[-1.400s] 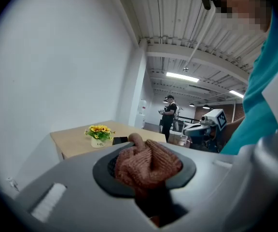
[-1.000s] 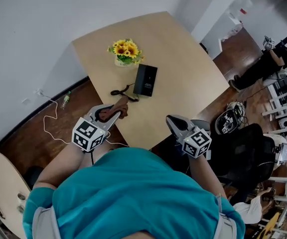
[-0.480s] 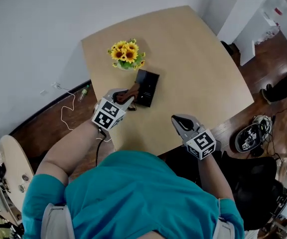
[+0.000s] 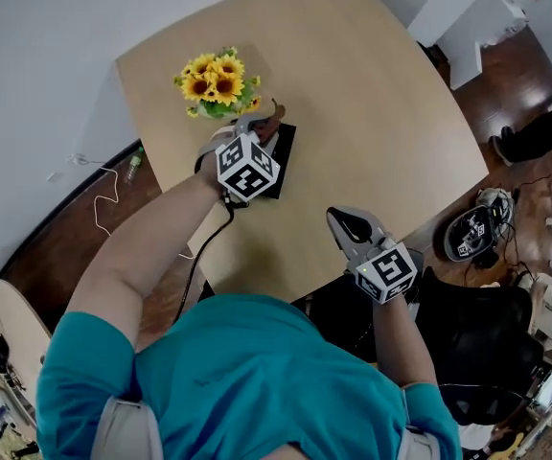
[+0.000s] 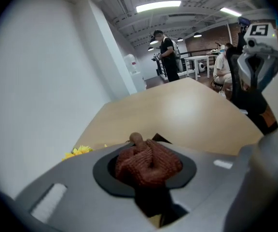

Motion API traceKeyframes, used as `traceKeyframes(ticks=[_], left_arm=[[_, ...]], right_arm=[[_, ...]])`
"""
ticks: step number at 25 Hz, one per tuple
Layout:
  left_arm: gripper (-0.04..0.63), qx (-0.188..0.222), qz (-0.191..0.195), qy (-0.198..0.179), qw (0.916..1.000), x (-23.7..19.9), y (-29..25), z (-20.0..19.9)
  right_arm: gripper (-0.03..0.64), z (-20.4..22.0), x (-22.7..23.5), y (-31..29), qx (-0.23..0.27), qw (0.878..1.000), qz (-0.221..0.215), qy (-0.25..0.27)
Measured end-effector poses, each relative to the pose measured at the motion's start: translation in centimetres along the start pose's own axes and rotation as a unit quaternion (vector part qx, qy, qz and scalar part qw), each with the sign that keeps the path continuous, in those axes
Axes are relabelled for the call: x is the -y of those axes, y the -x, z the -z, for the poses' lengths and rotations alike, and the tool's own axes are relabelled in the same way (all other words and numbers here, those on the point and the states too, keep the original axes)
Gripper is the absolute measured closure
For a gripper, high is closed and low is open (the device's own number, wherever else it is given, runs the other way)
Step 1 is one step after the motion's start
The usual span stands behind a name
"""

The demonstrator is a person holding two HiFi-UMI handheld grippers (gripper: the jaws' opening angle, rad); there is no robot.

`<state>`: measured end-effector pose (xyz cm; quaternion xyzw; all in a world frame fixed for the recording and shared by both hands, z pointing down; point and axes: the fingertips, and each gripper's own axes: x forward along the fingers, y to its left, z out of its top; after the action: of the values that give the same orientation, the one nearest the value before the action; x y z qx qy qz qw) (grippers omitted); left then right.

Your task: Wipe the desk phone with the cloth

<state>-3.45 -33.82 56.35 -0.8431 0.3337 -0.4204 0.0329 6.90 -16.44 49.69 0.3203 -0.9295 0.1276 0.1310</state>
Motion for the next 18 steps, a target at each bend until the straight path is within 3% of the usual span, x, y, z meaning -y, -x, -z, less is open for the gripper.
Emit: traceKeyframes(ticks=[8, 18], left_arm=[[0.479, -0.053, 0.036, -0.043, 0.997, 5.0, -1.7, 3.8], [0.48, -0.115, 0.149, -0.03, 0.9817, 16.3, 2.4, 12.4]], right_arm=[[0.615, -1.2, 0.5, 0.1, 0.005, 1.0, -0.002, 0.0], [0.615, -1.6, -1.0, -1.3, 0.001, 1.0, -0.026, 0.009]])
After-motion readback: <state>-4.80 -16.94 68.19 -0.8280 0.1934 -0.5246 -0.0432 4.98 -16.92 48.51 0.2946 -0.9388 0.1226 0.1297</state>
